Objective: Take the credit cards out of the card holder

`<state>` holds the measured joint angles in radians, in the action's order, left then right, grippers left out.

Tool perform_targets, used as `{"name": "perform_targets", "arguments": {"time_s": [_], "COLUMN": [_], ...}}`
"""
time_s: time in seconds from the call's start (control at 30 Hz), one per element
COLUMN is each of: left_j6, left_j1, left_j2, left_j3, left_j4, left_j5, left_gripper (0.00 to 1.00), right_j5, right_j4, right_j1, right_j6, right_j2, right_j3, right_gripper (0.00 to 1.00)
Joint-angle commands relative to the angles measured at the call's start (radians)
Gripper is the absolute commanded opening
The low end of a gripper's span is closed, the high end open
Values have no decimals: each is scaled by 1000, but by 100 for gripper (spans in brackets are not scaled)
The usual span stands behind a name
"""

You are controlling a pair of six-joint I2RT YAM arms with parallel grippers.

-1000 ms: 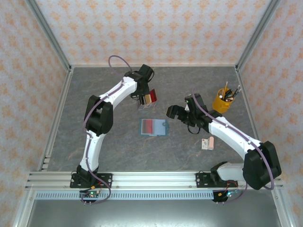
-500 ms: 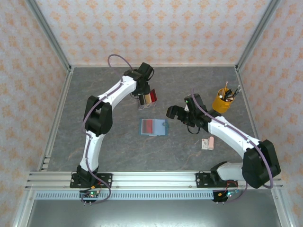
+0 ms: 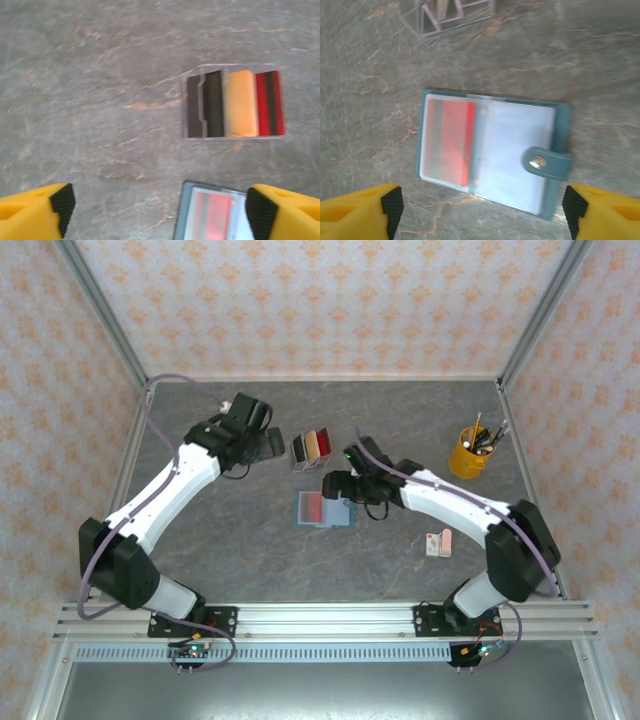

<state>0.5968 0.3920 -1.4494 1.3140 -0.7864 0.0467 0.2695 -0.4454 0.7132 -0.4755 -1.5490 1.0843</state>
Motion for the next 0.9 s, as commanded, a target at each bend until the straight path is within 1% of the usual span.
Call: {"name": "perform_targets", "arguments": {"time_s": [0.0,0.03,0.17,0.27,0.43,0.53,0.63,0.73,0.87], "left_j6": [26,30,42,47,59,67,63,54,52], "left_j1": [-46,-60,-104,-117,-123,-122,-123,-123,-122], "left_j2": [94,123,213,239,236,230,214,194,165], "left_j3": [-129,-164,-264,-308,-352,-374,-381,-386,-401], "left_j4": [44,54,52,49,68,99,118,142,193], "left_j5": [19,6,-19,-44,-96,-125,-145,-188,-272], "left_gripper": [98,100,100,100,100,100,100,100,100], "right_j5": [-42,-38,-23,-16,-67,-112,-134,-142,-154], "right_j4": [-55,-56,-74,-95,-161,-232,-260,-278,-291], "right_j1": [43,54,76,80,86,86,85,86,86], "right_j6": [6,4,-12,-23,-11,15,28,36,40], "right_j2": [-99,-122,-226,-287,-365,-412,-439,-464,-497], "right_j3": [75,93,168,214,280,325,339,350,357], "right_gripper": [80,78,72,67,62,61,60,59,57]}}
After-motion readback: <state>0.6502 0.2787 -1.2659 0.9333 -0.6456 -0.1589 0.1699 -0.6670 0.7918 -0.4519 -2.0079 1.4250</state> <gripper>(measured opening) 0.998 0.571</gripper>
